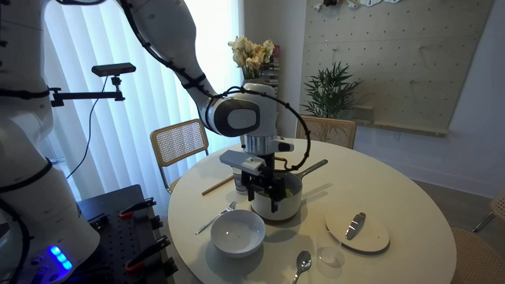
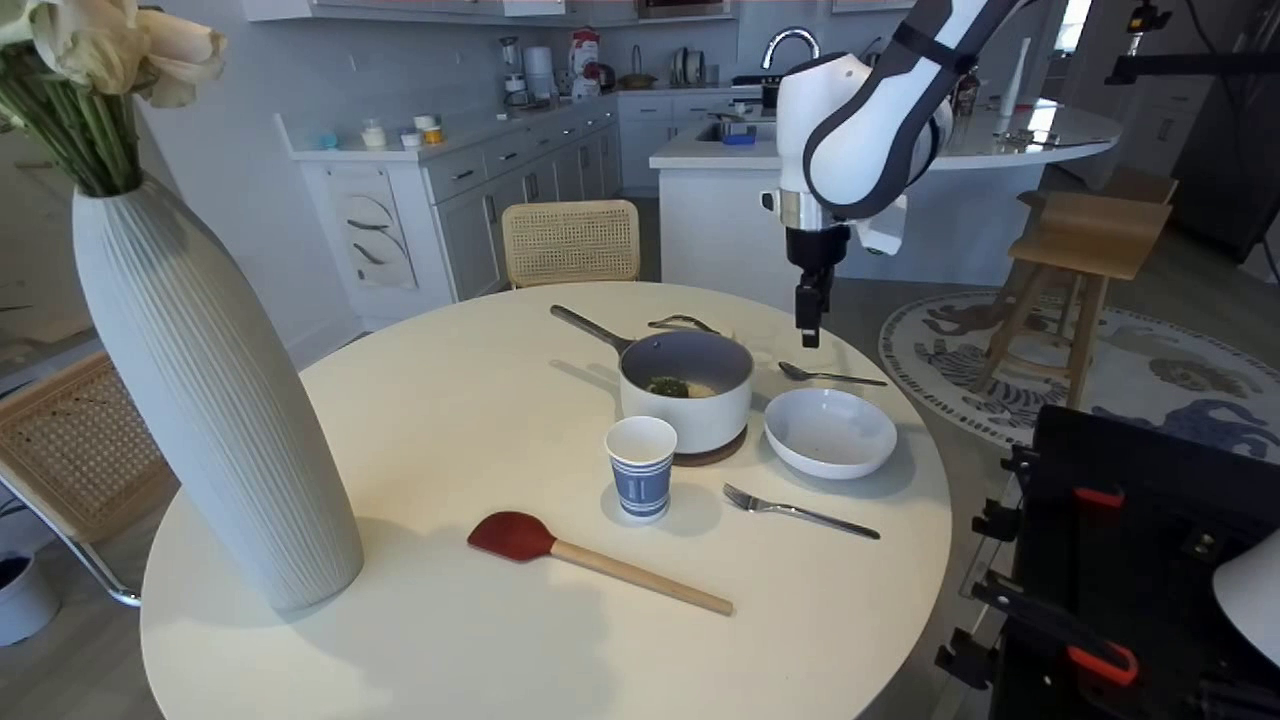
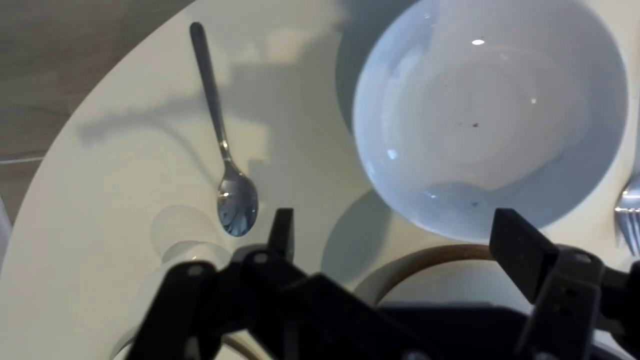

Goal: Swap the places of the cup and the cutlery

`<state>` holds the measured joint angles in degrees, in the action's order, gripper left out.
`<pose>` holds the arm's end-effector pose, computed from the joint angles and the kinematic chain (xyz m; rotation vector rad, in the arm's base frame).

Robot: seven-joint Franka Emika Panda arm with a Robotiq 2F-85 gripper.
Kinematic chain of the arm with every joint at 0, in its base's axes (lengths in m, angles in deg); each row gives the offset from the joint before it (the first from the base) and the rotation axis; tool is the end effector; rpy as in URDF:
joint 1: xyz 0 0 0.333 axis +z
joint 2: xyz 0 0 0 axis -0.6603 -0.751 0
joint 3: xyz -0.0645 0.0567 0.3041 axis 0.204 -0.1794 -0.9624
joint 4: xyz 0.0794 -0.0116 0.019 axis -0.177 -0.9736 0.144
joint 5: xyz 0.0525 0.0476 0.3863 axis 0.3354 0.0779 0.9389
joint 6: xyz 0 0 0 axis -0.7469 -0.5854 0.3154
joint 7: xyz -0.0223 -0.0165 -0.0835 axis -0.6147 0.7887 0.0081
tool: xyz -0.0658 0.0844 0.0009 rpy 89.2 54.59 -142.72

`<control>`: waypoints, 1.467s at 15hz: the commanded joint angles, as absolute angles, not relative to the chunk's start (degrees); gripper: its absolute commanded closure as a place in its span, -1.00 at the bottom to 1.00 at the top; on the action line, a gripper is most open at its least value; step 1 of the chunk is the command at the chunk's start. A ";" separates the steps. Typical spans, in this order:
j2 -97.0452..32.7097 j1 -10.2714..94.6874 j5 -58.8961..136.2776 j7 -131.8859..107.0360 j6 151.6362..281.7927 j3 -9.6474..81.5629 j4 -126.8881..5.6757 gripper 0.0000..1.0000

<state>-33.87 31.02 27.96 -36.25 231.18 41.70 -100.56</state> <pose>0.4917 -0.1763 0.2064 2.9706 0.2989 -0.1237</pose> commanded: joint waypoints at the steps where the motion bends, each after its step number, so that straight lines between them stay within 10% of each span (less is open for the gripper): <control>1: -40.99 27.32 28.97 -43.47 227.67 40.57 -90.77 -1.00; 22: -66.12 19.17 28.30 -50.84 210.68 38.82 -60.59 -1.00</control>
